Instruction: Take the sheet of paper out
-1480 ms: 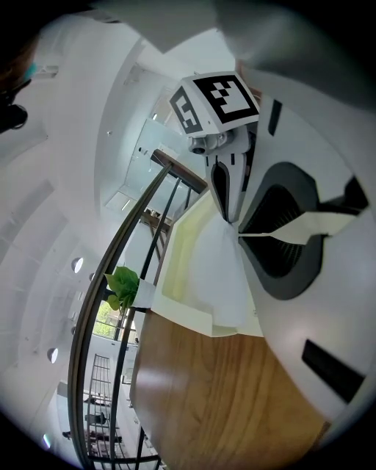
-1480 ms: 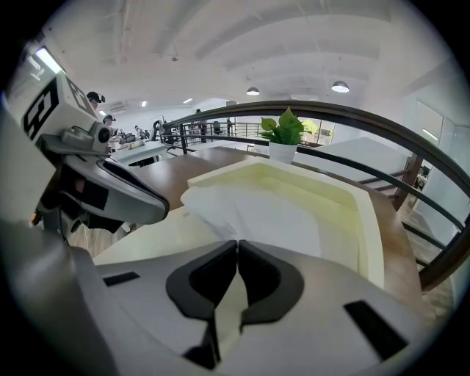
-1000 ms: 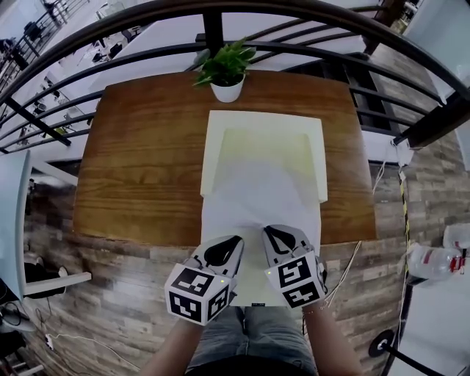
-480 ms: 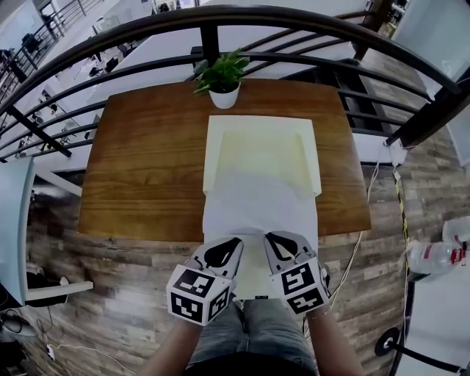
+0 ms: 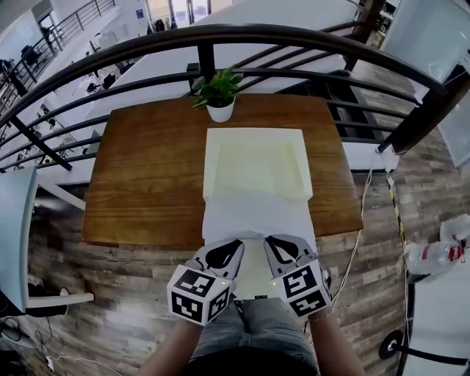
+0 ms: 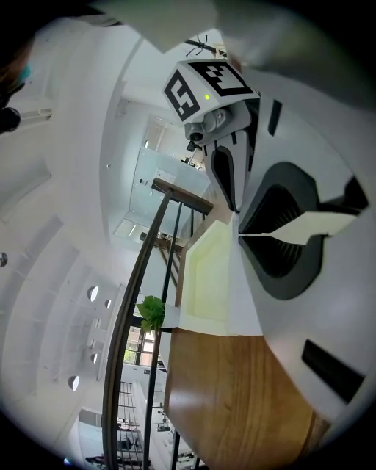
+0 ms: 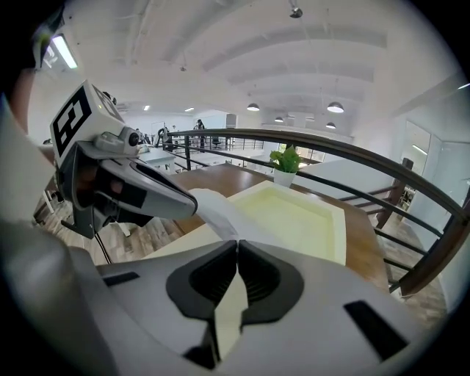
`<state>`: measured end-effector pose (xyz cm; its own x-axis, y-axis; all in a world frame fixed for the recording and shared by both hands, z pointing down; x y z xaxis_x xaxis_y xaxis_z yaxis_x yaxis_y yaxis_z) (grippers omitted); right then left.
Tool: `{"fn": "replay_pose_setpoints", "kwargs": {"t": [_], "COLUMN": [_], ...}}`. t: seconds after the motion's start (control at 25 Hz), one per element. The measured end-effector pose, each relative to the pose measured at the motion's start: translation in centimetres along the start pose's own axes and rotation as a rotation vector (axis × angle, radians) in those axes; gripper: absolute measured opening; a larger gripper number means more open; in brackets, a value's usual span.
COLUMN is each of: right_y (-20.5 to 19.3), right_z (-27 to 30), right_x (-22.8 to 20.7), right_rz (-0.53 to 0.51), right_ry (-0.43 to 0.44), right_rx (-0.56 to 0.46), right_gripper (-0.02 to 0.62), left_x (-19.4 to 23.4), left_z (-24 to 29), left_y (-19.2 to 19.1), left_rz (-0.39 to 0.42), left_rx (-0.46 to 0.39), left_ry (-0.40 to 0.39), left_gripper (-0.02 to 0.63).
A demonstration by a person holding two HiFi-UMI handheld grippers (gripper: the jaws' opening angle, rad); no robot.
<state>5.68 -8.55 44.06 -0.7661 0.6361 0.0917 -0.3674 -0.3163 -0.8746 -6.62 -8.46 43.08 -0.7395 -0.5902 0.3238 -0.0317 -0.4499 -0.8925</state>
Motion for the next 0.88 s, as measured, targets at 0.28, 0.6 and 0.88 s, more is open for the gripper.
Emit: {"fn": "replay_pose_setpoints", "kwargs": {"t": [0.28,0.6,0.88], "right_y": [1.4,3.1,4.2], "right_z": [-1.2,-2.4,-2.7], "right_x": [-0.2,-0.3,0.1], "right_rz": [-0.022,-0.047,-0.064], "right_ry": [-0.007,0.001,0.052], "right_rx": [-0.021,-0.050,-0.047], "right_gripper": [0.032,0.032,0.032], "left_x": [-0.8,-0.7,-0.5], "left_z": [-0.5,-1.7,-2.3], "left_y": [1.7,4.2,6.3], "left_rz": [0.023,0.061,0.079], "left_rx": [-0.037,-0.102,-0.157], "left_ry": [-0.011,0.013,0.032], "left_gripper": [0.025,0.025,0.025]}}
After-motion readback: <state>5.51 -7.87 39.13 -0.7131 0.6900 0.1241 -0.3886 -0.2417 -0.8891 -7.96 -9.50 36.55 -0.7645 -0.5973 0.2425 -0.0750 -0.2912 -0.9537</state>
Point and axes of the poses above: the fingertips, and each gripper's own axes: z forward along the fingers, x to its left, y out of its top, the point moved 6 cm from there along -z, backward along the fingers, and after that the axes turned 11 degrees about -x, right-handed, at the moved point
